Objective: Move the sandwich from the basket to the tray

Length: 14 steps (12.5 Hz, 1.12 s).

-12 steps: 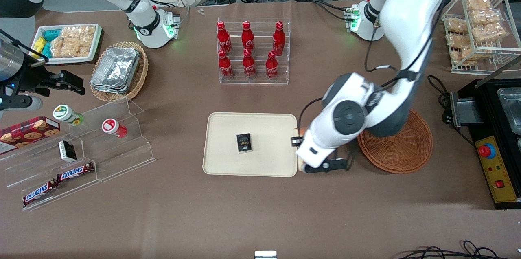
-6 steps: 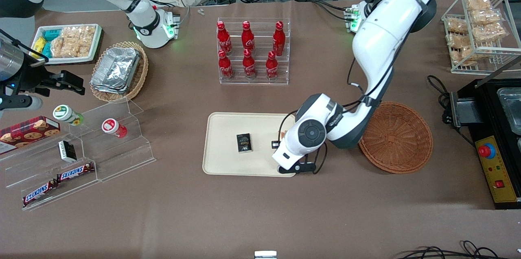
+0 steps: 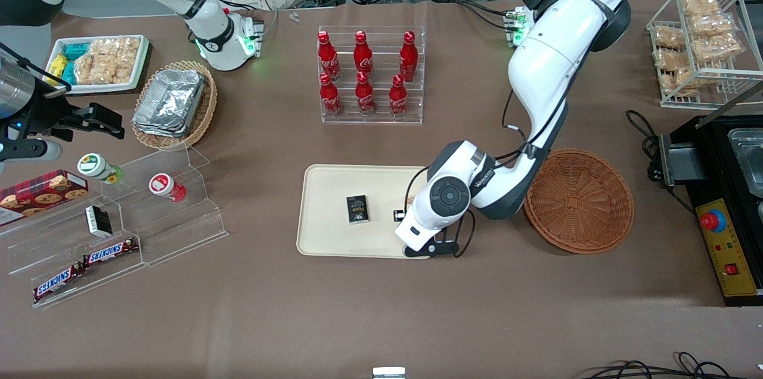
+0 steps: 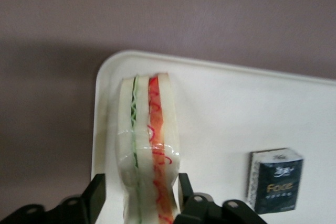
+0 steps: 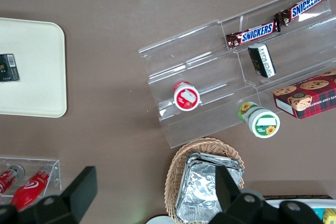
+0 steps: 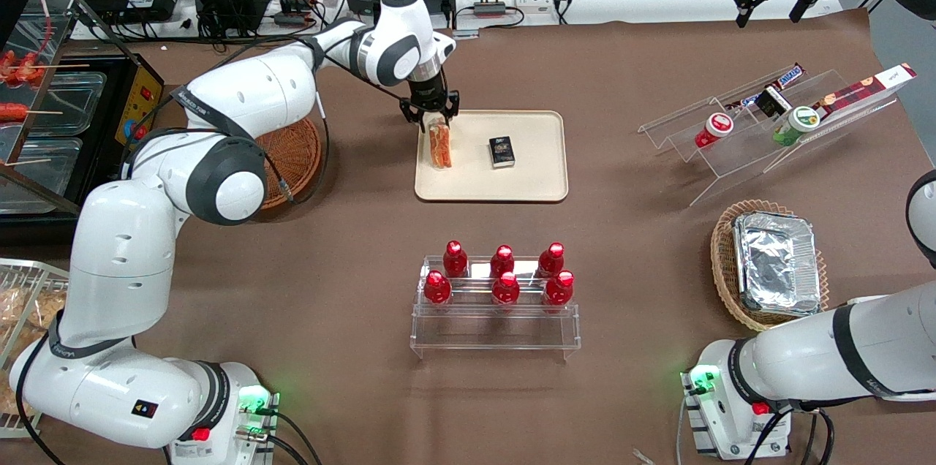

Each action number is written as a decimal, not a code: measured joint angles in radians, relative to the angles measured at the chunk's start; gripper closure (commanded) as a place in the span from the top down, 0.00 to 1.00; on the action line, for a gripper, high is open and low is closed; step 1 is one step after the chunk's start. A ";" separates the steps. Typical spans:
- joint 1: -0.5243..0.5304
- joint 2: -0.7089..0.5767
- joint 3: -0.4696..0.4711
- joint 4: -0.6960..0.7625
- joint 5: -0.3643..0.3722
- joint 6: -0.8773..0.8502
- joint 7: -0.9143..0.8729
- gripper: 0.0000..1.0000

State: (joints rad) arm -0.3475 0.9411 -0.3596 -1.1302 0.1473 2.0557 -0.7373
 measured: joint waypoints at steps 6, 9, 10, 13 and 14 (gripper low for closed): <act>0.001 -0.247 0.168 0.020 0.000 -0.298 -0.048 1.00; 0.000 -0.370 0.332 -0.036 -0.086 -0.394 0.132 1.00; 0.002 -0.420 0.400 -0.084 -0.143 -0.403 0.229 1.00; 0.013 -0.599 0.565 -0.275 -0.220 -0.413 0.525 1.00; 0.016 -0.648 0.591 -0.325 -0.220 -0.413 0.573 1.00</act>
State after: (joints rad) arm -0.3313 0.2930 0.2318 -1.4551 -0.0726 1.6425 -0.1641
